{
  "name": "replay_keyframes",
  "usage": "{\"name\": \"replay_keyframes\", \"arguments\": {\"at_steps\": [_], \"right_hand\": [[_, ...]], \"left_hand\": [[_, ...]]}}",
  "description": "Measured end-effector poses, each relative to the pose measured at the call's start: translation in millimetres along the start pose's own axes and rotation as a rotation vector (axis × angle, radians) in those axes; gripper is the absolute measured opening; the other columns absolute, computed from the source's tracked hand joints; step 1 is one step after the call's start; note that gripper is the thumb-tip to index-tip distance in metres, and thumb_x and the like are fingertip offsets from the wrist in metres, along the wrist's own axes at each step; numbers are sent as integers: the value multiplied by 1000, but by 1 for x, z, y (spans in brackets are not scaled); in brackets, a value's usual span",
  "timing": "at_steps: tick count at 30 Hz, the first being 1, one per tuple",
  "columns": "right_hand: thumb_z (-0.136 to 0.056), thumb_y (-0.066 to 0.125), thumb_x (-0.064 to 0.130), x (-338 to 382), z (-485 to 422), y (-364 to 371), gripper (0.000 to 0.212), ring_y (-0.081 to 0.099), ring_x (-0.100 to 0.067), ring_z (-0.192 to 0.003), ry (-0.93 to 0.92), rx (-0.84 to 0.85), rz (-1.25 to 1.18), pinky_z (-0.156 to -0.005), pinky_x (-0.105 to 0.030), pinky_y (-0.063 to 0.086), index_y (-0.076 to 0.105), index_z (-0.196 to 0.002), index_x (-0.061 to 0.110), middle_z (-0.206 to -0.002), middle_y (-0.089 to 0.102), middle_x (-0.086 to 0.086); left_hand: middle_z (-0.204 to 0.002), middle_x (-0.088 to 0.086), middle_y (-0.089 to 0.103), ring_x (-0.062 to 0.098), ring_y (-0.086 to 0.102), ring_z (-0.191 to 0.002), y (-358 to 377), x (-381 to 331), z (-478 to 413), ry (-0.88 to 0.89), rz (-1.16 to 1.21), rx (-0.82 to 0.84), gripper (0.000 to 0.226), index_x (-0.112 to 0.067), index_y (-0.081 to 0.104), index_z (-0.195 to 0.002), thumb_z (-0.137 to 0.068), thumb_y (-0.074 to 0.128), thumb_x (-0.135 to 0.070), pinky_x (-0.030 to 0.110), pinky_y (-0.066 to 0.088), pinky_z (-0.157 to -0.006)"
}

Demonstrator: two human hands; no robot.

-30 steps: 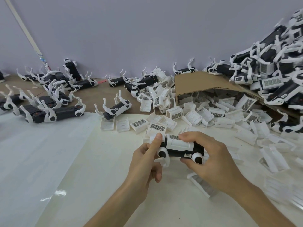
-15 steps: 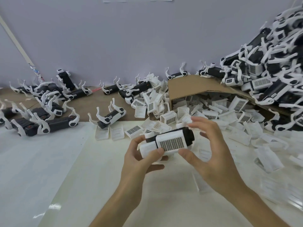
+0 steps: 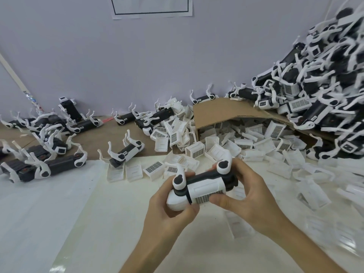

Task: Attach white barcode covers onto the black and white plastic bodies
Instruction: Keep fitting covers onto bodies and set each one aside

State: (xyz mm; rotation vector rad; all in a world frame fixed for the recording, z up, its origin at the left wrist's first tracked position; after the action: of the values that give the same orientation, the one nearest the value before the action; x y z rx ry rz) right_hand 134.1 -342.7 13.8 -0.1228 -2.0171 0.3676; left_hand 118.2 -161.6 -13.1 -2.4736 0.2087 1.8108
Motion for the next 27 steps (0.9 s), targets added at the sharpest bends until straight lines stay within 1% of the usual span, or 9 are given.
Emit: {"name": "replay_keyframes", "arguments": {"at_steps": [2,4,8,12,15,19,21,23,27], "right_hand": [[-64,84,40,2,0,-1,49,63,-7,-106,-19,-8,-2,-86,-9,43,64,-107,28,-104,71,12],[-62,85,42,3,0,-3,50,64,-6,-105,-16,-10,0,-86,-9,43,65,-107,29,-104,72,11],[-59,84,49,3,1,-3,53,63,-6,-104,25,32,51,-84,-8,42,64,-108,41,-103,72,13],[-54,80,59,5,3,0,54,61,-3,-105,8,-14,170,-84,-7,40,63,-104,44,-101,70,22],[-50,76,64,5,6,0,47,54,0,-107,-2,-91,236,-85,-7,36,68,-92,44,-104,64,28],[-51,76,66,1,7,1,52,53,-2,-107,11,-104,237,-85,-8,37,65,-95,39,-99,66,21],[-53,75,67,0,6,2,55,55,-4,-107,14,-102,235,-87,-11,38,66,-98,36,-97,68,17],[-57,73,68,-1,7,3,55,54,-5,-108,25,-101,229,-89,-15,39,64,-103,40,-101,68,18],[-70,66,65,-4,7,5,48,55,-8,-117,41,-65,157,-102,-34,42,60,-114,49,-113,66,16]], "left_hand": [[-108,1,75,14,71,-95,2,-2,1,21,-48,5,47,-36,70,-112,-74,74,-9,23,55,-74],[-107,-3,76,13,72,-96,4,-4,1,36,-90,9,47,-39,71,-111,-73,77,-12,20,54,-75],[-105,-7,76,10,71,-97,2,-6,1,60,-142,-2,45,-41,71,-108,-71,79,-17,19,54,-77],[-105,-6,76,13,71,-99,0,-2,3,68,-165,-55,43,-35,73,-107,-71,77,-13,23,54,-83],[-104,-7,76,14,71,-98,1,3,6,62,-186,-107,42,-28,72,-109,-69,77,-15,25,54,-83],[-102,-8,76,13,71,-97,1,2,7,62,-184,-133,41,-27,72,-108,-69,77,-16,22,54,-82],[-100,-8,77,11,71,-95,2,0,6,56,-159,-133,39,-28,72,-105,-69,77,-16,18,52,-79],[-99,-7,77,9,71,-90,3,-2,5,47,-125,-135,36,-33,73,-101,-69,77,-15,16,52,-76],[-93,1,77,12,70,-75,3,-2,3,-54,29,-139,36,-37,72,-100,-68,82,-25,22,54,-64]]}}
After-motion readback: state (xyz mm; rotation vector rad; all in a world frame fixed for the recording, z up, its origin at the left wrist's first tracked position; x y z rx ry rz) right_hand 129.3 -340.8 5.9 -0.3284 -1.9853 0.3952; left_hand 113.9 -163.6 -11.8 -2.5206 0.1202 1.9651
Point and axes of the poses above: each hand's wrist, its own z-axis away from the middle knuckle, its own y-axis out of the palm, x = y × z, the point moved 5 cm from there along -z, towards the middle knuckle
